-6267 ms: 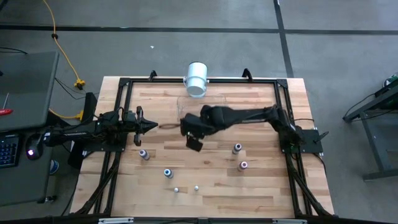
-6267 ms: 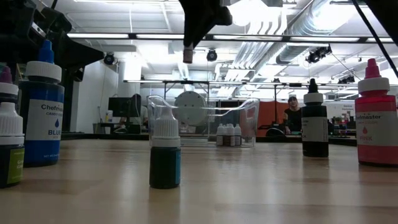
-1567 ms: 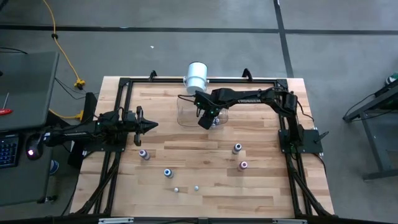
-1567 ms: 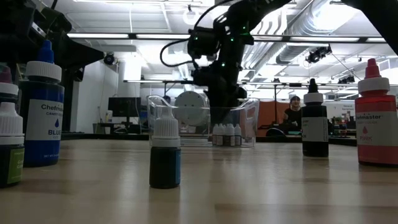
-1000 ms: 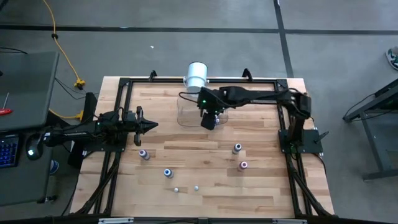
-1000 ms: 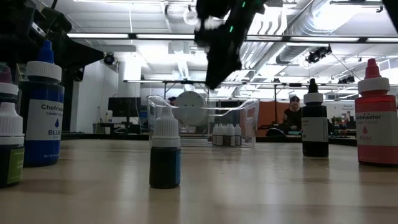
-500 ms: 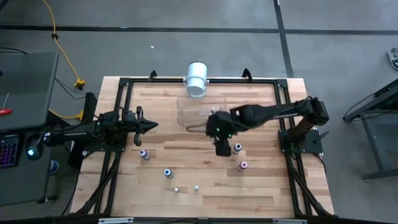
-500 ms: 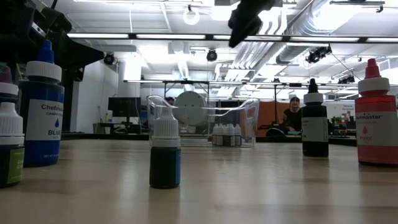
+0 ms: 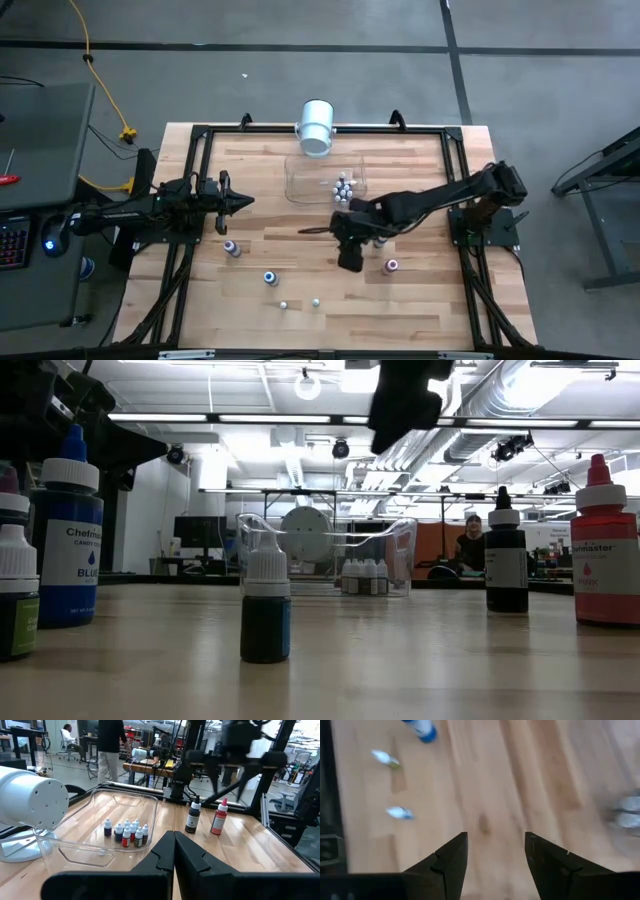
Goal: Pick & Place food coloring
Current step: Put the small light blue food coloring bottle into the transparent bin
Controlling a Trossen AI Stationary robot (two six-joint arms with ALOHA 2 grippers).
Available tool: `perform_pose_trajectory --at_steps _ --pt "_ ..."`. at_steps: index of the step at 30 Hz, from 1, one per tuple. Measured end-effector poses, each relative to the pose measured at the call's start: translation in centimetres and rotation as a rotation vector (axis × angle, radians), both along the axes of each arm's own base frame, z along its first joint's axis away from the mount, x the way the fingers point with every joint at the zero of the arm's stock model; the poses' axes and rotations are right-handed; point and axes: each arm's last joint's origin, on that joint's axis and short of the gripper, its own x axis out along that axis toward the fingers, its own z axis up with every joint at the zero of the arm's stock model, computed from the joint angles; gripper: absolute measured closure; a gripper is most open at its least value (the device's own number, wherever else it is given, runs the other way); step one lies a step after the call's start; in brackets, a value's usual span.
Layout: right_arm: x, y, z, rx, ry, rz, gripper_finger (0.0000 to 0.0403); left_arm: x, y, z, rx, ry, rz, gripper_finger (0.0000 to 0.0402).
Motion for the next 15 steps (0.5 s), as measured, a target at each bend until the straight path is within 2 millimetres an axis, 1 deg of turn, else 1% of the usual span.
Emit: perform_pose_trajectory --at_steps 2,8,15 --pt "0.9 0.7 0.0 0.029 -0.009 0.0 0.0217 0.0 0.0 0.0 0.0 0.0 0.0 0.0401" --pt "4.0 2.8 -0.6 0.025 -0.013 0.043 0.0217 0.0 0.0 0.0 0.0 0.0 0.0 0.0401" --pt "6.3 5.0 -1.1 0.0 0.024 0.099 0.0217 0.0 0.0 0.0 0.0 0.0 0.0 0.0401"
